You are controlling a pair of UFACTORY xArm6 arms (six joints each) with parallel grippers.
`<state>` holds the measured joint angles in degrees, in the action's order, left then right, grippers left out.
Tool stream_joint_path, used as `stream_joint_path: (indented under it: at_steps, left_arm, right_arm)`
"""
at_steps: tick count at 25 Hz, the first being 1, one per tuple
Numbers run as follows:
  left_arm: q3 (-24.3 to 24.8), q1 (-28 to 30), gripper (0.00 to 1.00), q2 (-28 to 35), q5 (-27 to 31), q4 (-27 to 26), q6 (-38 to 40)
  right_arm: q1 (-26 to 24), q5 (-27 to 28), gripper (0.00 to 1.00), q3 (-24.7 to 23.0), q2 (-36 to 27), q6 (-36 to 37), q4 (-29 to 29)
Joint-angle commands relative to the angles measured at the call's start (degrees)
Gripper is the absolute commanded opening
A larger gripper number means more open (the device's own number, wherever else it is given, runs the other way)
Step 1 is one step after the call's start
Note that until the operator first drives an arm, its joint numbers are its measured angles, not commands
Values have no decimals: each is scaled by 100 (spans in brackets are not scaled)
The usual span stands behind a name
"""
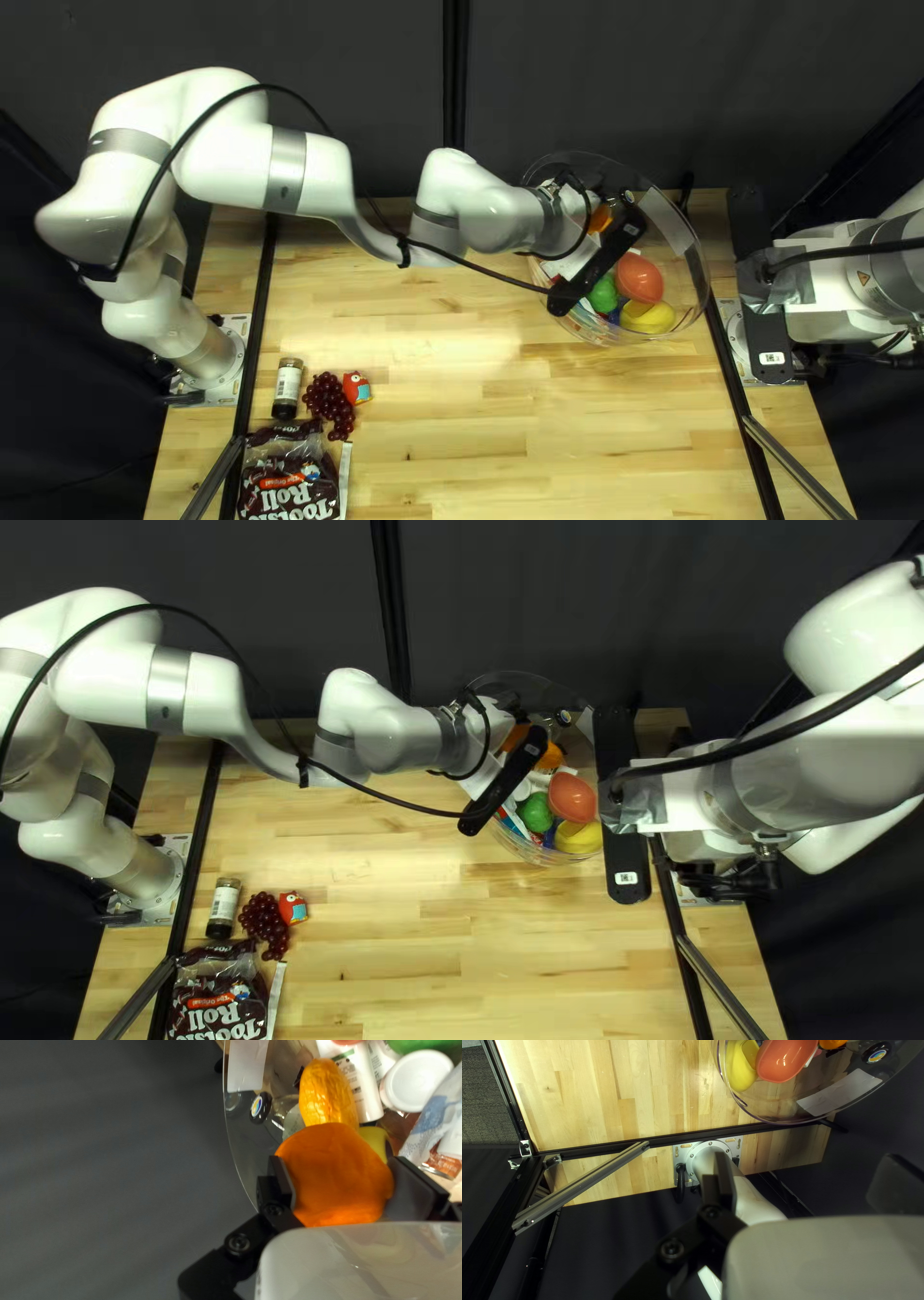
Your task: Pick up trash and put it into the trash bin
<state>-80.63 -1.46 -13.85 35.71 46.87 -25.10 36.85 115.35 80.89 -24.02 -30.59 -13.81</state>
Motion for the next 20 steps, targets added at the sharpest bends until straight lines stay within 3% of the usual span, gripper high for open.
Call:
stream_joint_path:
  at_steps: [1, 6, 14, 20]
  left_arm:
    - [95, 132, 100, 157, 357, -105, -16]
    - [293, 430, 100, 358, 1244, -320, 192]
    - [258, 2161, 100, 937, 4012, -818, 1259]
    - [793, 2706, 100, 1379, 4748, -1458, 1901]
  right_arm:
    - [0, 0, 100, 0, 0, 0, 0]
    - [0, 0, 100, 0, 0, 0, 0]
    - [0, 0, 100, 0, 0, 0, 0]
    - [0, 0, 100, 0, 0, 0, 0]
